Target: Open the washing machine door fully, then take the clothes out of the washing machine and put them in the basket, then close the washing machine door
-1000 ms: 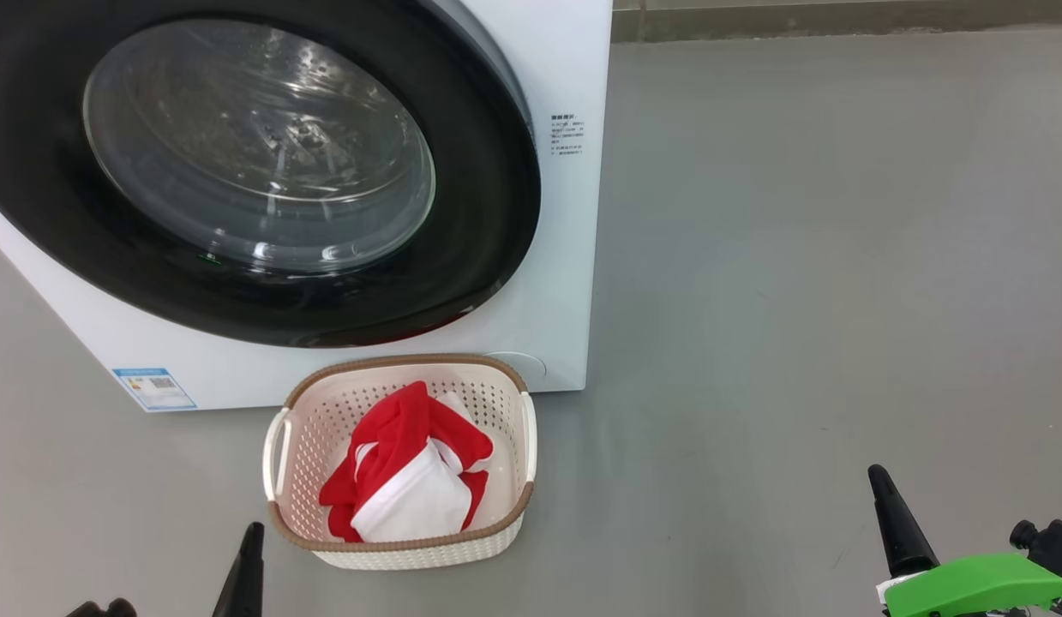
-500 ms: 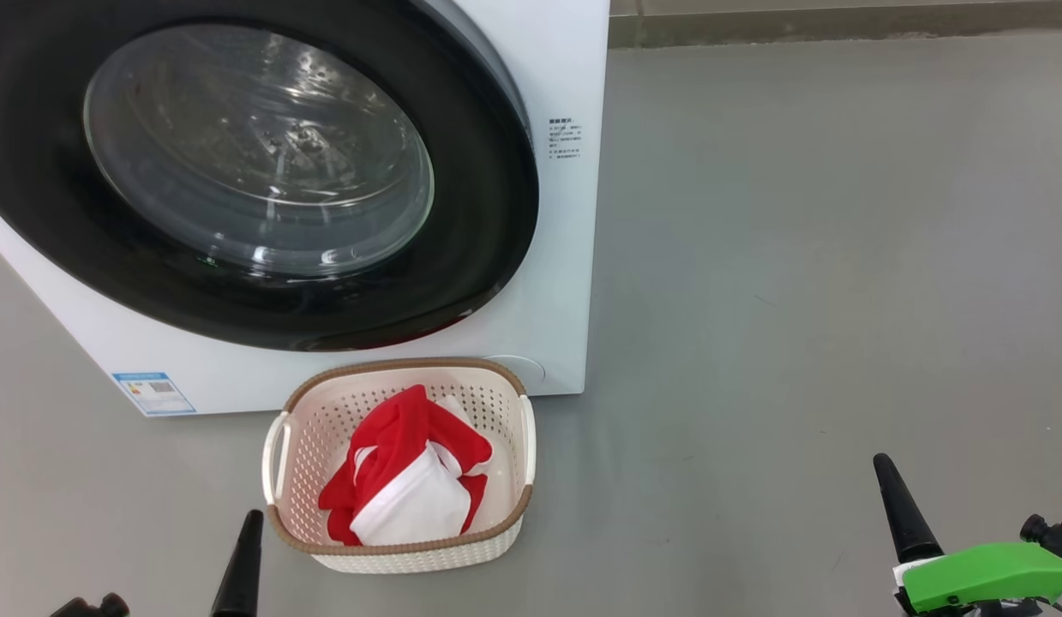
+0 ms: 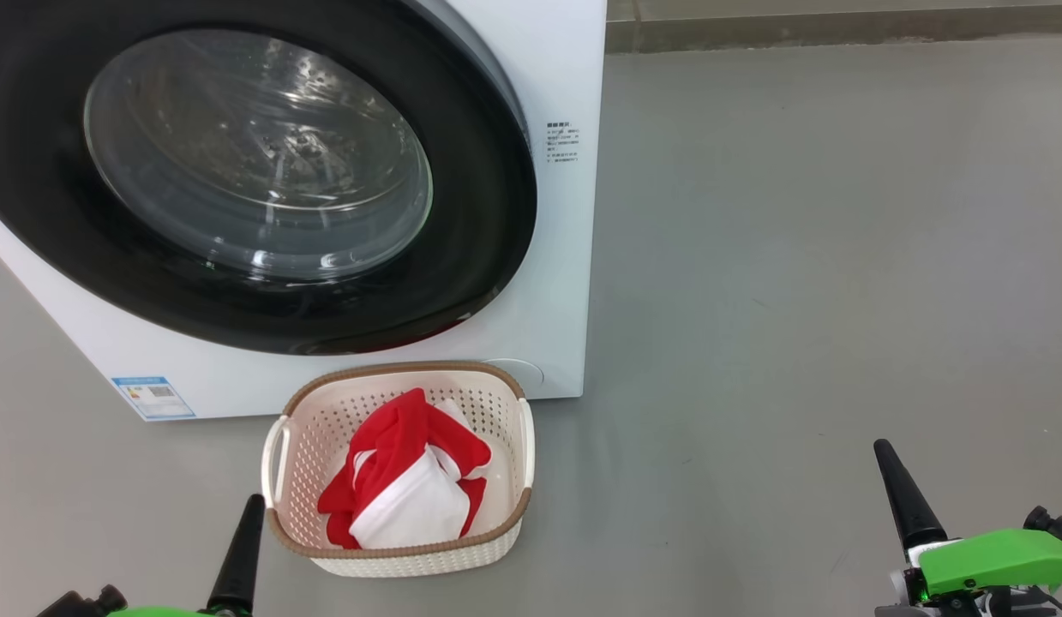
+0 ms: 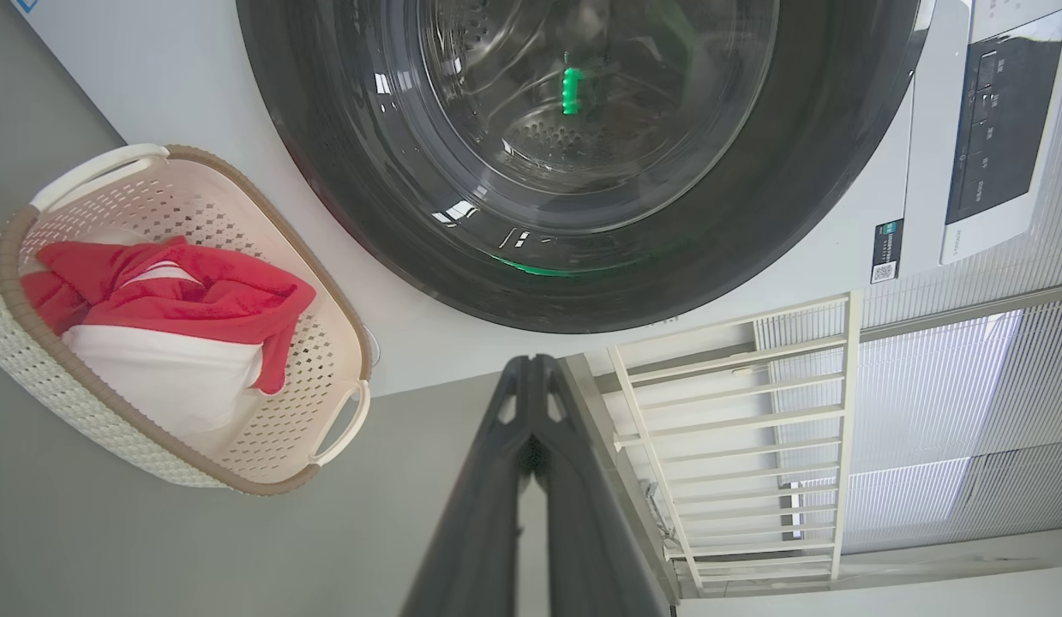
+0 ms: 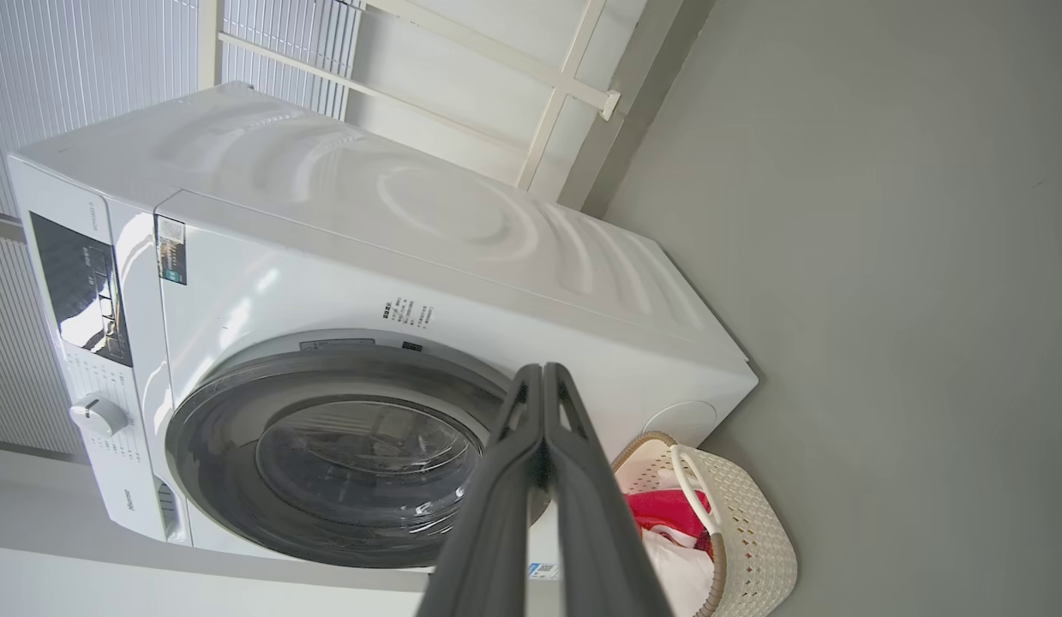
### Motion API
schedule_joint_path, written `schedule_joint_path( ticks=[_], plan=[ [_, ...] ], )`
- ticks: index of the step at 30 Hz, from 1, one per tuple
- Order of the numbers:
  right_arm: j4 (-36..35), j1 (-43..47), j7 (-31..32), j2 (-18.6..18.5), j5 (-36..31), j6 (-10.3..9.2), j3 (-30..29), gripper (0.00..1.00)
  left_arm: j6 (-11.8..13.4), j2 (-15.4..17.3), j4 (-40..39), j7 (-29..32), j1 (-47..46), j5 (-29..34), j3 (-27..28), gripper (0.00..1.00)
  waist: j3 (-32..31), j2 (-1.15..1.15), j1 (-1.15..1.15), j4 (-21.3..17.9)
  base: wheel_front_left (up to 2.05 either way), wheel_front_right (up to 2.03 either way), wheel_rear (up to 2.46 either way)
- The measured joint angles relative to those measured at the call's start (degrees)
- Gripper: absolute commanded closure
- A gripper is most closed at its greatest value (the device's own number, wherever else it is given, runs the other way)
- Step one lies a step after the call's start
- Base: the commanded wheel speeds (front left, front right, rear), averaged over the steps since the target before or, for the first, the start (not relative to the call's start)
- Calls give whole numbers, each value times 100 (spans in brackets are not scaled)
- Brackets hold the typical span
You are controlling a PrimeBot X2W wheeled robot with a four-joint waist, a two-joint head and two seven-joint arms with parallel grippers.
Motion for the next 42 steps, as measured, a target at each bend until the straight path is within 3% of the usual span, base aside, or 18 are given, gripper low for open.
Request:
schedule_joint_path(
  ticks=[27, 42],
  plan=[
    [-68, -270, 411, -1, 1421, -8, -162, 100, 0, -11, -112, 413, -117, -1601, 65, 100, -67, 0, 0, -28, 0, 0, 0],
    [-89, -322, 432, -2, 1474, -8, -170, 100, 0, -12, -120, 422, -117, -1624, 70, 100, -67, 0, 0, -28, 0, 0, 0]
  ],
)
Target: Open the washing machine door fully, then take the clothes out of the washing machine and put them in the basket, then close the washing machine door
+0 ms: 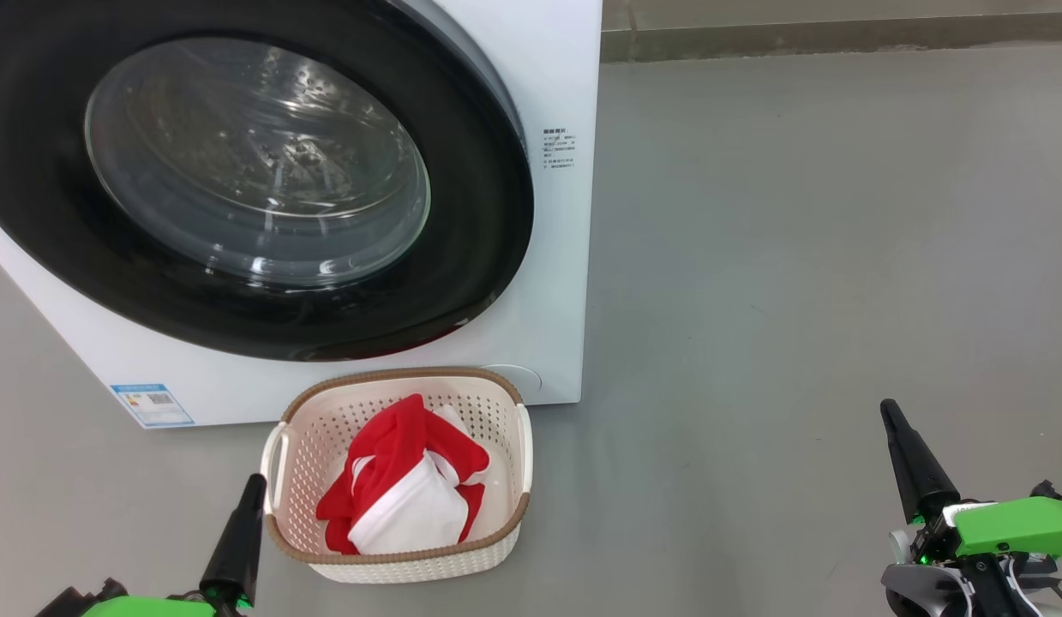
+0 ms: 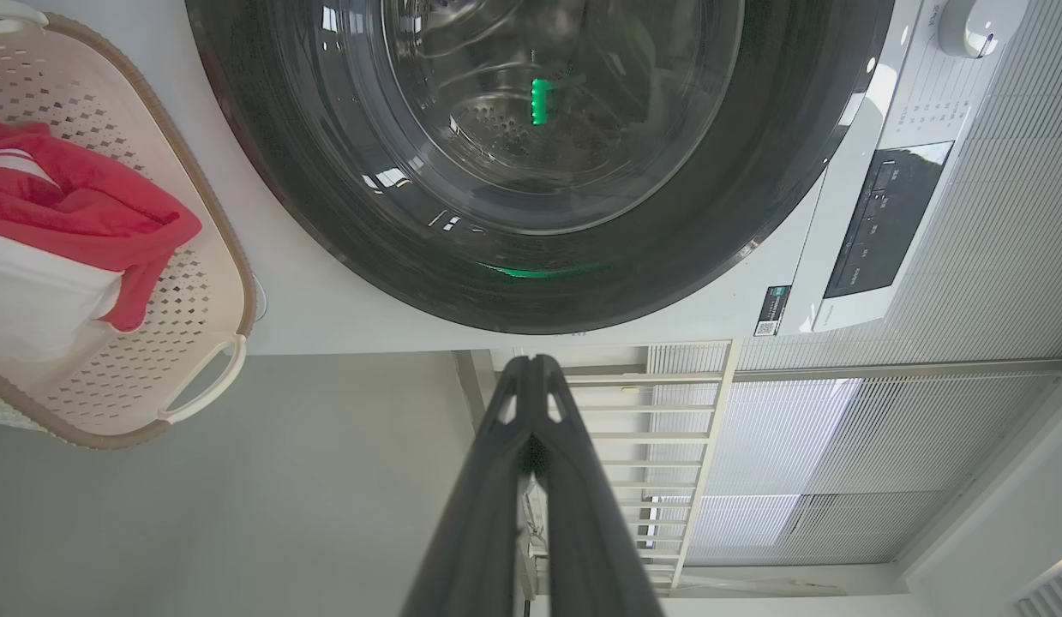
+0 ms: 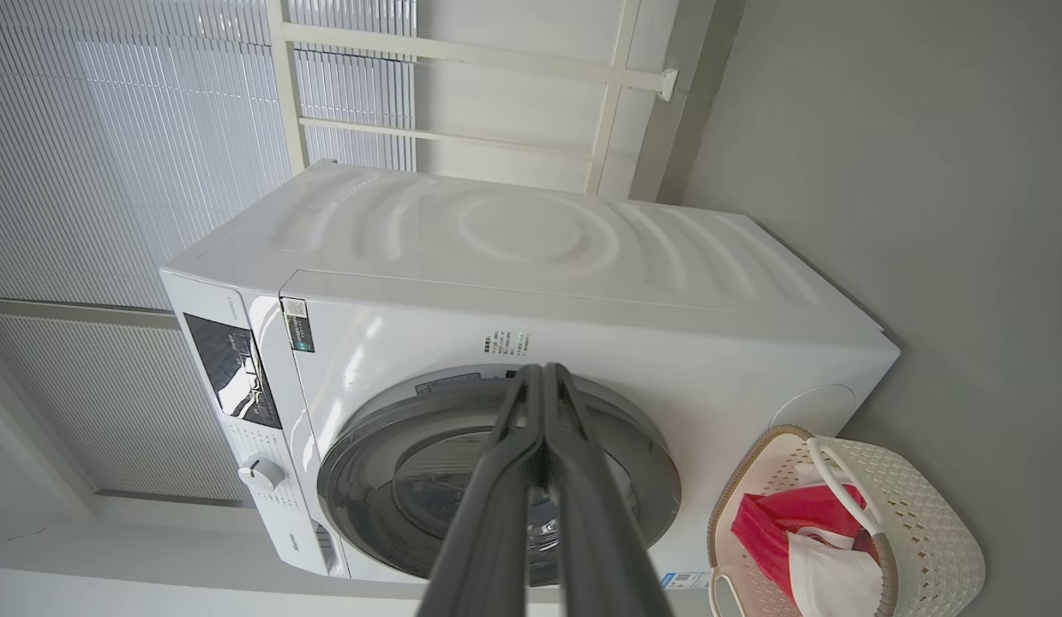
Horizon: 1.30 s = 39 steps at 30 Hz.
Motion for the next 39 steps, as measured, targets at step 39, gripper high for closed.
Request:
schedule_joint_path(
  ticks=[39],
  plan=[
    [0, 0, 15, 2, -1, 0, -19, 100, 0, -1, 0, 0, 0, 0, 1, 100, 0, 0, 0, 0, 0, 0, 0]
  ],
)
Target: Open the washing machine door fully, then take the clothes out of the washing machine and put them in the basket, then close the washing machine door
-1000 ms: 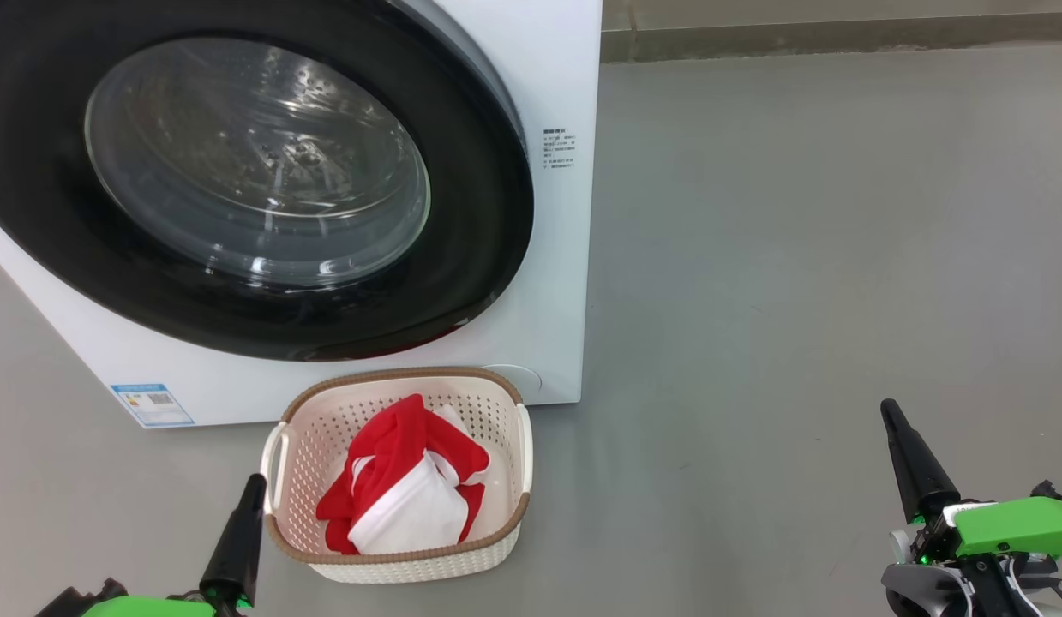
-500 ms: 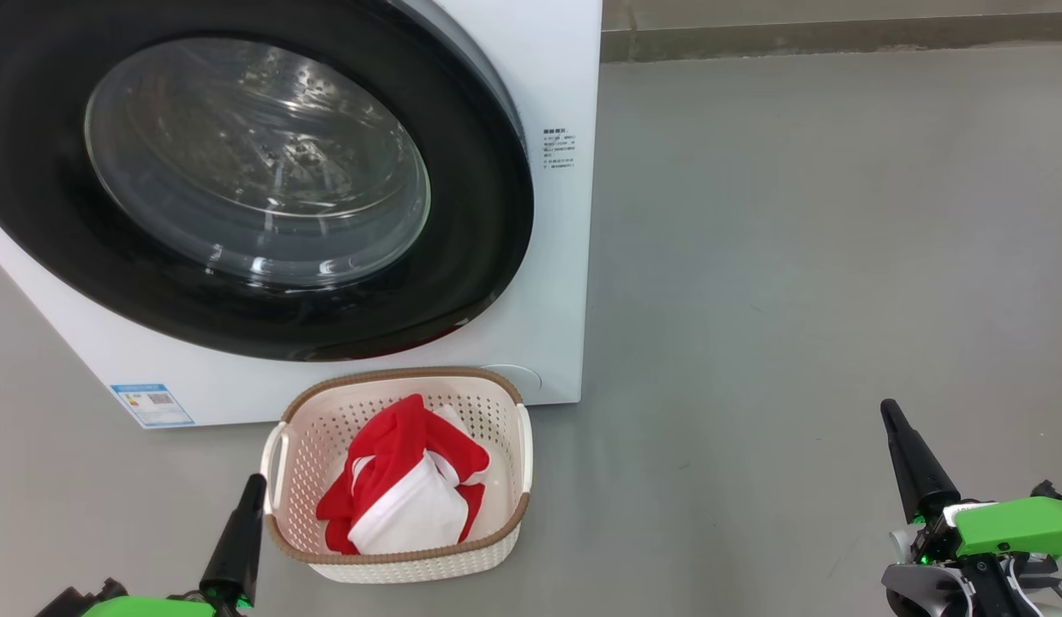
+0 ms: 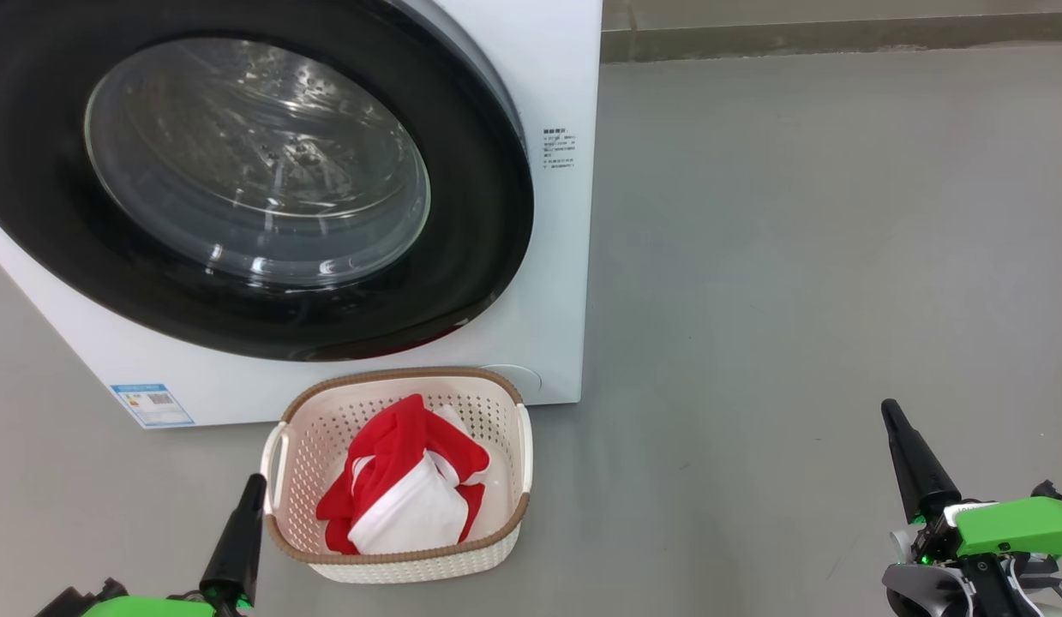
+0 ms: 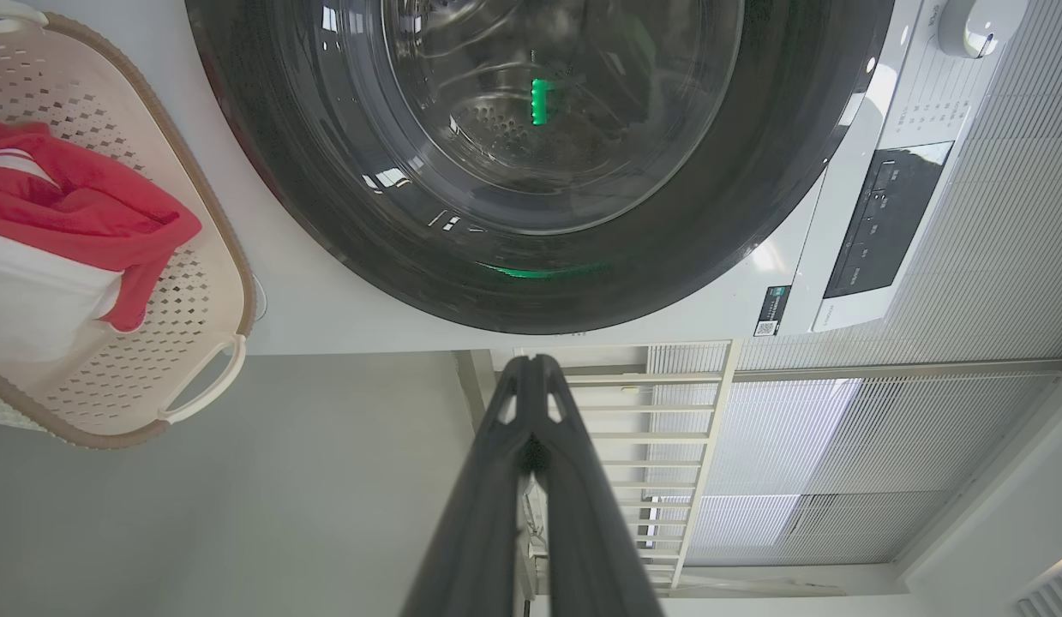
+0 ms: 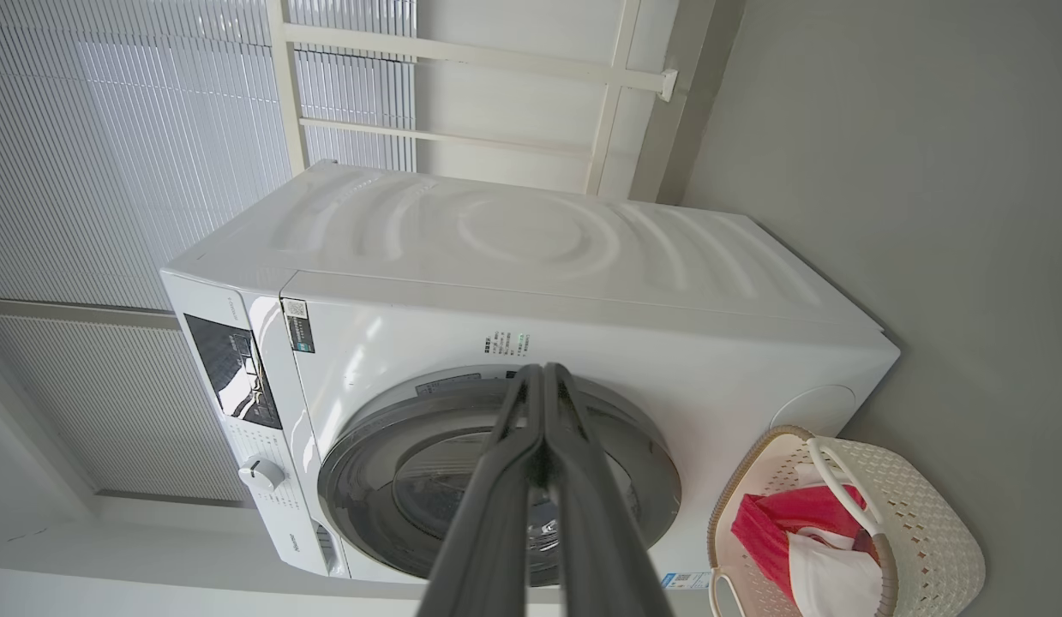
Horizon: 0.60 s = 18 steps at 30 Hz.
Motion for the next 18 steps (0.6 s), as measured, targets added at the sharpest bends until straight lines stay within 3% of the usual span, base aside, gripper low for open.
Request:
schedule_joint_path(
  ticks=[18],
  plan=[
    [0, 0, 1, 1, 0, 0, -7, 100, 0, -1, 0, 0, 0, 0, 0, 100, 0, 0, 0, 0, 0, 0, 0]
  ],
)
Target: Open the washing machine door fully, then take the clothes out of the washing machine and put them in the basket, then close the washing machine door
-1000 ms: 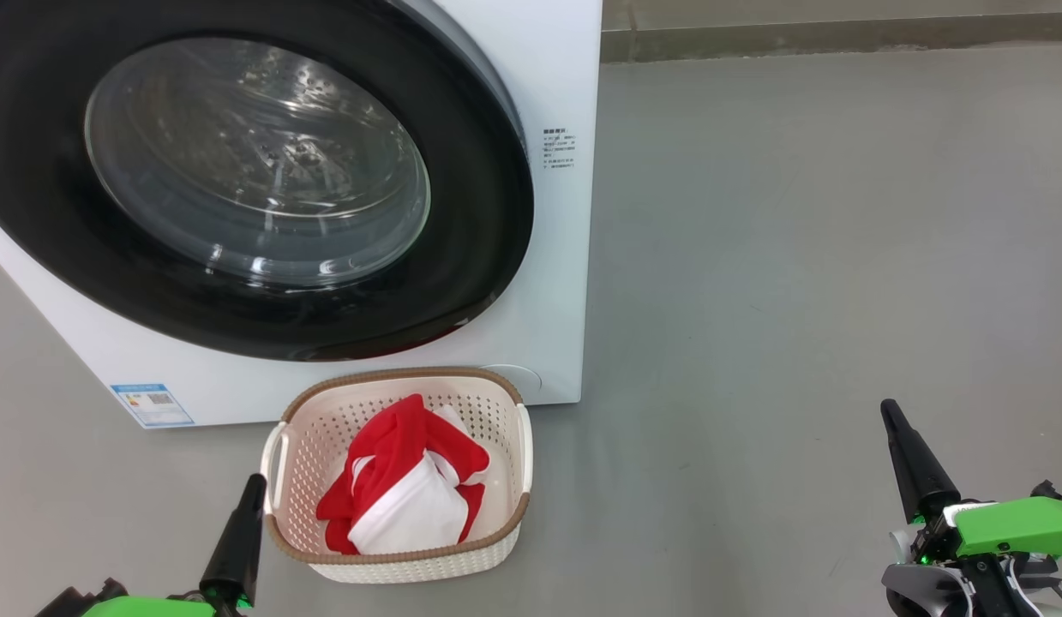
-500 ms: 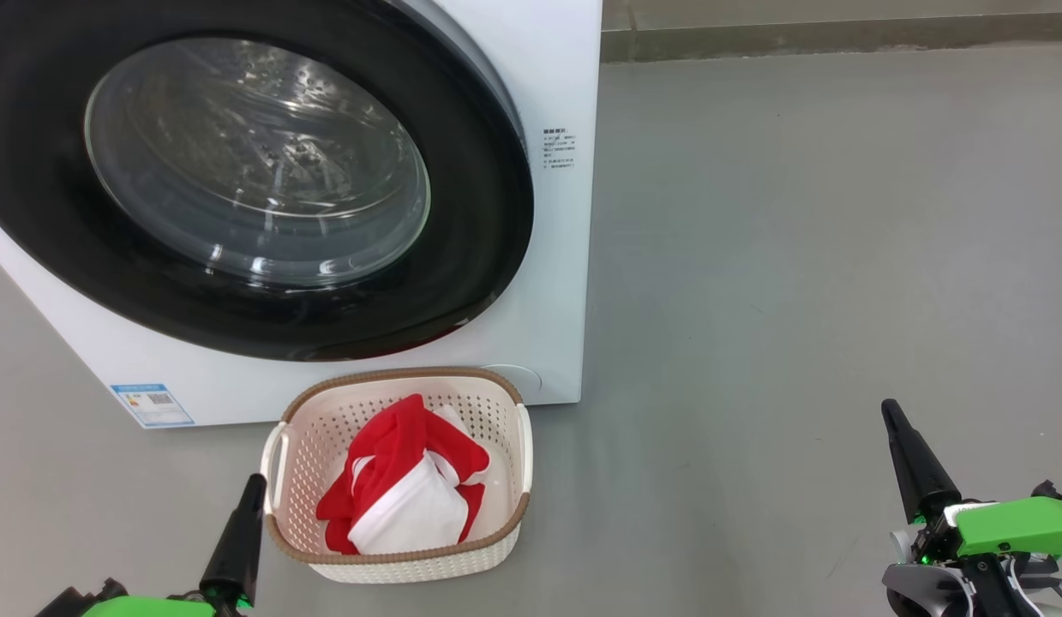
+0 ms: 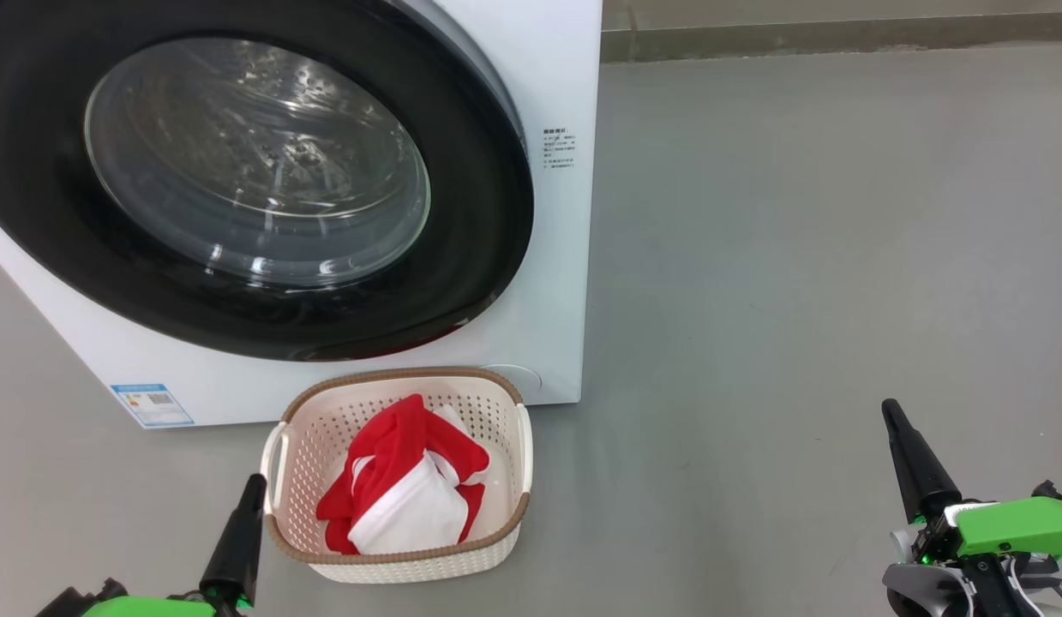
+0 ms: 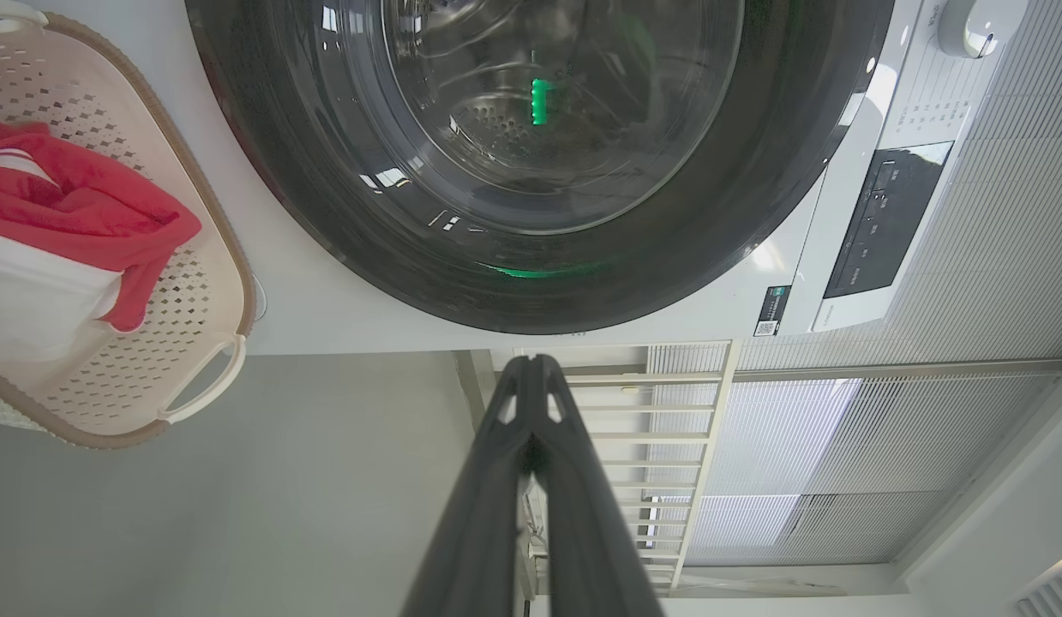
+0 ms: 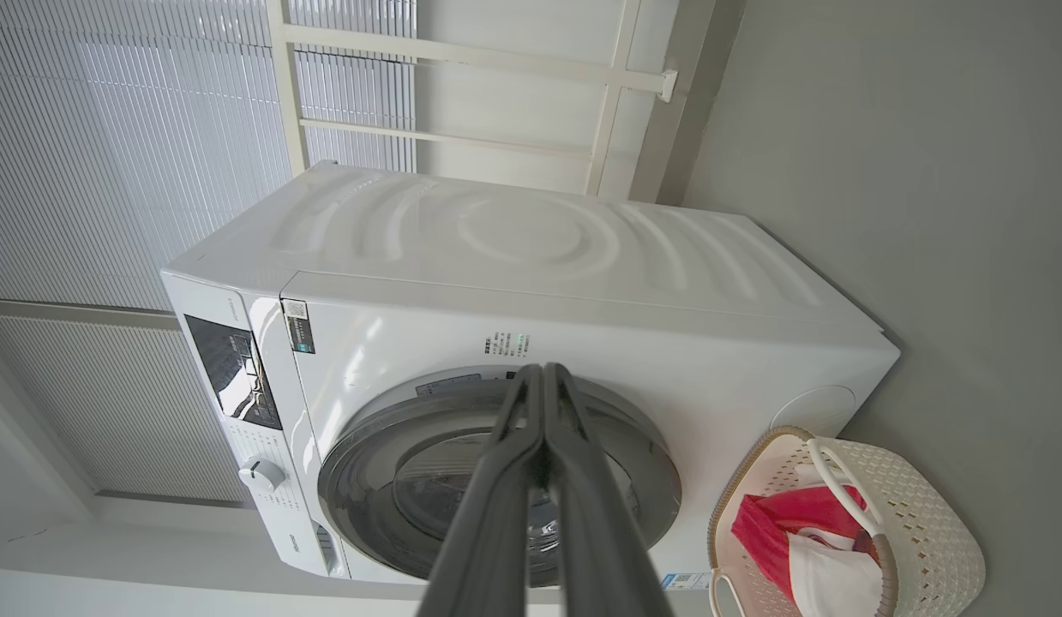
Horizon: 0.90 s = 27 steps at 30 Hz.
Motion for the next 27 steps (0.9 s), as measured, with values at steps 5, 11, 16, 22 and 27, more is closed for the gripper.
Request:
schedule_joint_path(
  ticks=[5, 11, 16, 22, 27],
  plan=[
    [0, 0, 0, 0, 0, 0, -1, 100, 0, 0, 0, 0, 0, 0, 0, 100, 0, 0, 0, 0, 0, 0, 0],
    [0, 0, 0, 0, 0, 0, -3, 100, 0, 0, 0, 0, 0, -1, 0, 100, 0, 0, 0, 0, 0, 0, 0],
    [0, 0, 0, 1, 0, 0, -4, 100, 0, 0, 0, 0, 0, -1, 0, 100, 0, 0, 0, 0, 0, 0, 0],
    [0, 0, 0, 1, 0, 0, -5, 100, 0, 0, 0, 0, 0, -1, 0, 100, 0, 0, 0, 0, 0, 0, 0],
    [0, 0, 0, 2, 0, 0, -7, 100, 0, 0, 0, 0, 0, 0, 0, 100, 0, 0, 0, 0, 0, 0, 0]
  ],
)
